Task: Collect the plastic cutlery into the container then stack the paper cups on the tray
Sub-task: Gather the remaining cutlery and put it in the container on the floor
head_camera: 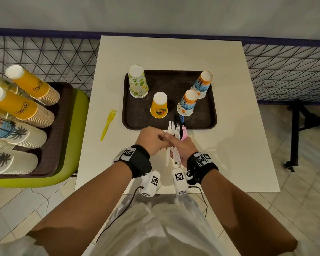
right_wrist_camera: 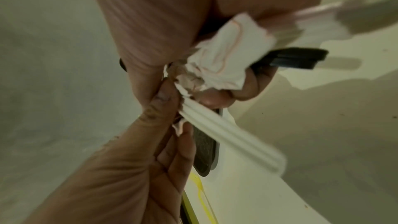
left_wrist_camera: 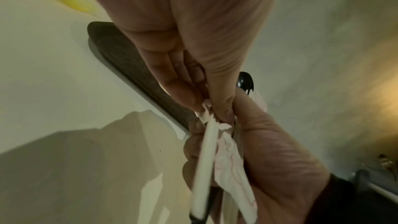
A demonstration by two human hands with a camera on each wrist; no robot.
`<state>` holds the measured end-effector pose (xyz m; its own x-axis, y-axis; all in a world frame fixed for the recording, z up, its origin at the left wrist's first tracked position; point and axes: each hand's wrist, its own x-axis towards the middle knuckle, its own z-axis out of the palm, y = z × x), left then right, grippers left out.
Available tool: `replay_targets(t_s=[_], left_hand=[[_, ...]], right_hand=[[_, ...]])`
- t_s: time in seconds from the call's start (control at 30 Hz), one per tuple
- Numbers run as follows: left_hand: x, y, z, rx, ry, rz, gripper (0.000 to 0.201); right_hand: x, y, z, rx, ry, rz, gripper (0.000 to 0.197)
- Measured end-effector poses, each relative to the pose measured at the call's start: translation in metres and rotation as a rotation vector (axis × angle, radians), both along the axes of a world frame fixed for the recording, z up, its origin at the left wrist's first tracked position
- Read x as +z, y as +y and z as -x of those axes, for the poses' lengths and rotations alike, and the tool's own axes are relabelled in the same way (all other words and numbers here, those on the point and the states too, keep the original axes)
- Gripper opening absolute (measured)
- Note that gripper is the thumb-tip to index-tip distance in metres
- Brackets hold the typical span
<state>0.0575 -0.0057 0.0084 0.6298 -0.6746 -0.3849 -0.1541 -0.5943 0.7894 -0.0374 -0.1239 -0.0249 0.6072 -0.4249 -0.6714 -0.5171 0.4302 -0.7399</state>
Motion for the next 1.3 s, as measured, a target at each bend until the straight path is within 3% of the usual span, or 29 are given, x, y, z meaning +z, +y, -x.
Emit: replay_targets(t_s=[0.17, 0.23, 0.37, 0.47, 0.63, 0.77, 0.9, 1.07, 1.17, 1.3], left_hand=[[-0.003, 0.011, -0.002, 0.082, 0.213, 0.101, 0.051], [-0.003, 0.018, -0.008, 0.186, 0.241, 0.101, 0.048], [-0.03, 0.05, -0.046, 0.461, 0.029, 0.01, 0.023], [-0.048, 0.078, -0.081, 0.563, -0.199, -0.174, 0.025], [-0.068, 0.112, -0.121, 0.491, -0.313, -0.492, 0.049], [-0.076, 0.117, -0.134, 0.224, -0.432, -0.643, 0.044], [-0.08, 0.112, -0.14, 0.297, -0.36, -0.681, 0.032], [-0.069, 0.111, -0.133, 0.411, -0.267, -0.565, 0.025], [-0.055, 0.107, -0.113, 0.493, -0.22, -0.349, 0.026], [-0.014, 0.092, -0.068, 0.424, -0.109, 0.024, 0.027]], right_hand=[[-0.009, -0.004, -0.001, -0.055, 0.05, 0.008, 0.027], [-0.012, -0.006, -0.001, -0.049, 0.091, 0.068, 0.025], [-0.018, -0.007, -0.002, -0.029, 0.126, 0.064, 0.023], [-0.022, -0.002, -0.003, 0.019, 0.128, 0.069, 0.033], [-0.011, 0.011, -0.003, 0.077, 0.05, 0.024, 0.022], [-0.008, 0.017, -0.004, 0.101, 0.063, 0.013, 0.021], [-0.014, 0.019, -0.005, 0.094, 0.081, 0.006, 0.032], [-0.013, 0.021, -0.012, 0.117, 0.108, 0.02, 0.028], [-0.009, 0.023, -0.022, 0.124, 0.097, 0.043, 0.019], [0.002, 0.029, -0.04, 0.122, 0.062, 0.111, 0.013]])
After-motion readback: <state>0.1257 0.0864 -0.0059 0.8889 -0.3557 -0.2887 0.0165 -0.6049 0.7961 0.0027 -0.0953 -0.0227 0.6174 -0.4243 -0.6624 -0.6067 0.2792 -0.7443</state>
